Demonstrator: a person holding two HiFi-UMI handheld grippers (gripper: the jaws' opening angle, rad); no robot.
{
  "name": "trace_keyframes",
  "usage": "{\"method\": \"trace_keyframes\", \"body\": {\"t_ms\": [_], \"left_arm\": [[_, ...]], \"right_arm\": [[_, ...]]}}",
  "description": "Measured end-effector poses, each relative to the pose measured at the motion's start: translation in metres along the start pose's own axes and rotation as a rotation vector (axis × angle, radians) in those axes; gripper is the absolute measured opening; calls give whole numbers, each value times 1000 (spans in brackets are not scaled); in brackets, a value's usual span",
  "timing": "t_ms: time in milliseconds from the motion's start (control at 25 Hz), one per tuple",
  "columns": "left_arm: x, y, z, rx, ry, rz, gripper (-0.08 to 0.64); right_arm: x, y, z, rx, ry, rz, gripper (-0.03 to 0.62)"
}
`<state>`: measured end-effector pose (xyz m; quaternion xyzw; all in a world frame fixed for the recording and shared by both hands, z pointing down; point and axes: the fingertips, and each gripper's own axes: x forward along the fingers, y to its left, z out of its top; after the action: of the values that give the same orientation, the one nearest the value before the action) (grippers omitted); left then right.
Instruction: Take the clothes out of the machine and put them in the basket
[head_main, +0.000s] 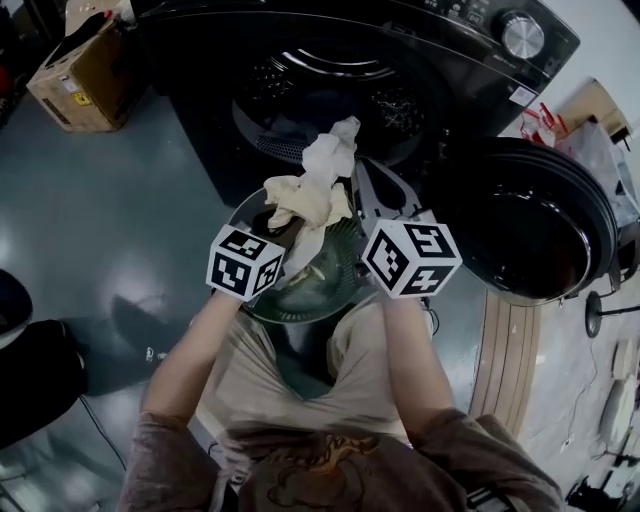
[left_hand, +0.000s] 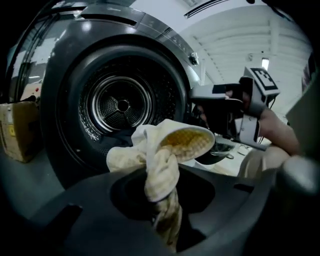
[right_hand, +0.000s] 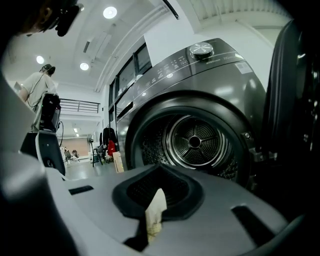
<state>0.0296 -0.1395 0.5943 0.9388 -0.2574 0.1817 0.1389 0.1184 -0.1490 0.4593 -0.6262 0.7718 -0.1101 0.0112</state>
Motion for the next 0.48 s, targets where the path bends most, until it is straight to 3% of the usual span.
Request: {"method": "trace_keyframes", "body": {"t_ms": [200,240,320,360,480], "left_arm": [[-24,-9,-12,-4,8,9,120],[-25,-8,-14,6,11,22,163],[-27,-3,-13,40,10,54,321],[-29,1,-11,56,-1,69,356],[-34,9,3,66,-54,96,364]], "right_arm": [[6,4,-1,28,-6,-3,-3],[6,5,-1,35,-8,-3,-3],[7,7,-1,41,-11,-2,-2],[7,8,-1,40,-11,0,-2],[7,11,0,36,-13,3,-2]]}}
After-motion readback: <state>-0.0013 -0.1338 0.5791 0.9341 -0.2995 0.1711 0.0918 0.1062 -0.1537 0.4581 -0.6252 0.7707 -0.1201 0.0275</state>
